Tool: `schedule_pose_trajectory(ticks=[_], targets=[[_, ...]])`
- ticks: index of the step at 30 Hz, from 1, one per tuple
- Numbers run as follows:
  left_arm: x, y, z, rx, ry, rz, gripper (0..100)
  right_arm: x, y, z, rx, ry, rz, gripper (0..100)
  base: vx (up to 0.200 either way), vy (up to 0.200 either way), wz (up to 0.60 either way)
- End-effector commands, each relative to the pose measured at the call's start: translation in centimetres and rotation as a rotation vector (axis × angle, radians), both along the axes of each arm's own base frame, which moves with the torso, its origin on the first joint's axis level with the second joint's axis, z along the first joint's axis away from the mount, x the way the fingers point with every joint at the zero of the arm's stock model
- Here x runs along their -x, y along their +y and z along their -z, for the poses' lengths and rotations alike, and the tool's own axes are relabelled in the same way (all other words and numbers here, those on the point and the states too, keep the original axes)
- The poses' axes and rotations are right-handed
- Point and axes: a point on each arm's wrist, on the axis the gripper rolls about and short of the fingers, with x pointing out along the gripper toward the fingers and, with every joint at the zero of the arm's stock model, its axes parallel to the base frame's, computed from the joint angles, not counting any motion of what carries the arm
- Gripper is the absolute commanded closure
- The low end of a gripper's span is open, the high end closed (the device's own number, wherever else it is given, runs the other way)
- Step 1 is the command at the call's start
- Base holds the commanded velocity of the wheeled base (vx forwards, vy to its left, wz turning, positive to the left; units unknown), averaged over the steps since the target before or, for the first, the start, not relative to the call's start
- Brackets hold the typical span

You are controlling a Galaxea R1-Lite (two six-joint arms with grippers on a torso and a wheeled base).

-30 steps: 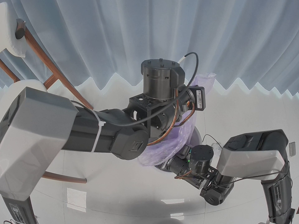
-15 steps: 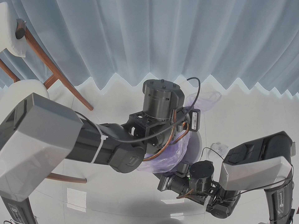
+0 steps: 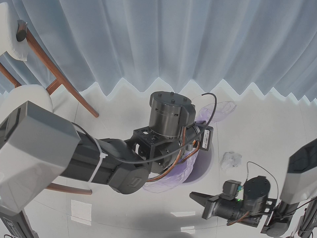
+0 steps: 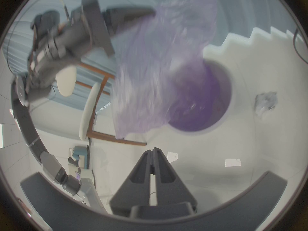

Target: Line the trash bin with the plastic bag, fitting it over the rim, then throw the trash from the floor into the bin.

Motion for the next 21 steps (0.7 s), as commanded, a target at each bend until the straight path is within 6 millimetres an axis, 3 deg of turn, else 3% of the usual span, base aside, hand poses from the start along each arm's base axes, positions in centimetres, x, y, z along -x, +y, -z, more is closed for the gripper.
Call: schedule_pose_trajectory(ticks=[1, 5, 10, 11, 17, 21], targets=[[3.6, 0.5, -0.2, -0.06, -0.031, 0.073, 100, 1.9, -5.8, -5.9, -0.099, -0.142, 0.195, 100, 0.0, 0.0, 0.0], [5.1, 0.3, 0.9, -0.158, -0.059, 0.127, 100, 1.6, -7.2, -6.8, -0.129, -0.174, 0.267, 100, 0.0, 0.0, 0.0], [4.9, 1.0, 2.2, -0.352, -0.178, 0.17, 100, 1.5, -8.0, -7.2, -0.147, -0.185, 0.269, 100, 0.0, 0.0, 0.0], [4.7, 1.2, 2.4, -0.391, -0.204, 0.17, 100, 1.5, -8.0, -7.2, -0.149, -0.183, 0.268, 0, 0.0, 0.0, 0.0], [5.4, 1.6, 3.0, -0.484, -0.227, 0.056, 100, 1.1, -9.1, -9.1, -0.251, -0.236, 0.343, 0, 0.0, 0.0, 0.0], [6.9, 1.8, 4.1, -0.514, -0.247, -0.008, 100, 0.9, -9.8, -8.8, -0.277, -0.162, 0.401, 0, 0.0, 0.0, 0.0]])
